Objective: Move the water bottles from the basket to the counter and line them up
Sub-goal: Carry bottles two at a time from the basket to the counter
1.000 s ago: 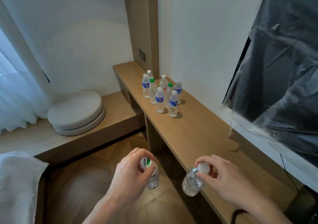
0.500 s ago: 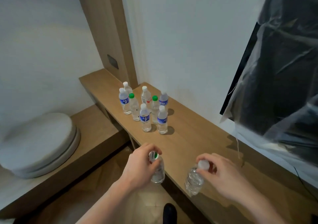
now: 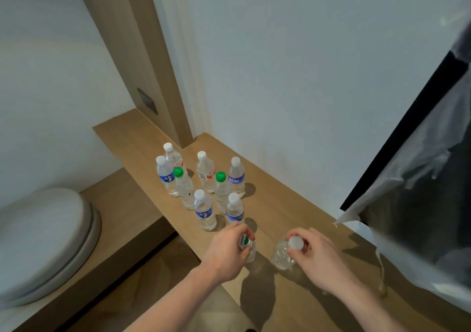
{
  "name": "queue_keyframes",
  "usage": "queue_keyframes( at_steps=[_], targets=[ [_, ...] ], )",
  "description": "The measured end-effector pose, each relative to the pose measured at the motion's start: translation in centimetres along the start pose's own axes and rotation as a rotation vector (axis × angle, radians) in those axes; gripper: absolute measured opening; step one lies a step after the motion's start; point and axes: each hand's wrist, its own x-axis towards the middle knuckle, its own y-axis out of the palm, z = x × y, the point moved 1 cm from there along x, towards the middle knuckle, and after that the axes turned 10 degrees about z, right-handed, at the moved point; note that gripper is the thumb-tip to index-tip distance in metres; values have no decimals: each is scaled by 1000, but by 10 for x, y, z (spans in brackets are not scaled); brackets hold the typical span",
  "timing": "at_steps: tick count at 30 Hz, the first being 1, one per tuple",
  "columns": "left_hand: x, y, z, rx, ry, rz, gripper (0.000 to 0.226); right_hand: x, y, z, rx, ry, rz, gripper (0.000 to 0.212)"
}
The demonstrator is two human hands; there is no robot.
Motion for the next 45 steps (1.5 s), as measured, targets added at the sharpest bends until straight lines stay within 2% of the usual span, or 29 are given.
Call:
queue_keyframes(
  at_steps=[14, 18, 24, 31, 36, 40, 45],
  targets=[
    [47, 5, 21, 11, -12, 90, 15, 102, -1, 25, -2, 51, -90, 19],
    [50, 6, 22, -7, 3, 112, 31, 128, 8, 30, -13, 79, -104, 17],
    [43, 4, 24, 18, 25, 148, 55, 145, 13, 36, -34, 102, -89, 28],
    [25, -16, 16, 131, 26, 238, 68, 128, 6, 40, -97, 151, -27, 55],
    [11, -31, 24, 126, 65, 293, 68, 94, -3, 49, -68, 177, -25, 53],
    [-16, -54, 41, 47, 138, 237, 67, 48, 2, 70, 3, 171, -46, 55],
    [-39, -87, 79, 151, 187, 244, 73, -13, 35, 89, 78, 252, -114, 57]
  ],
)
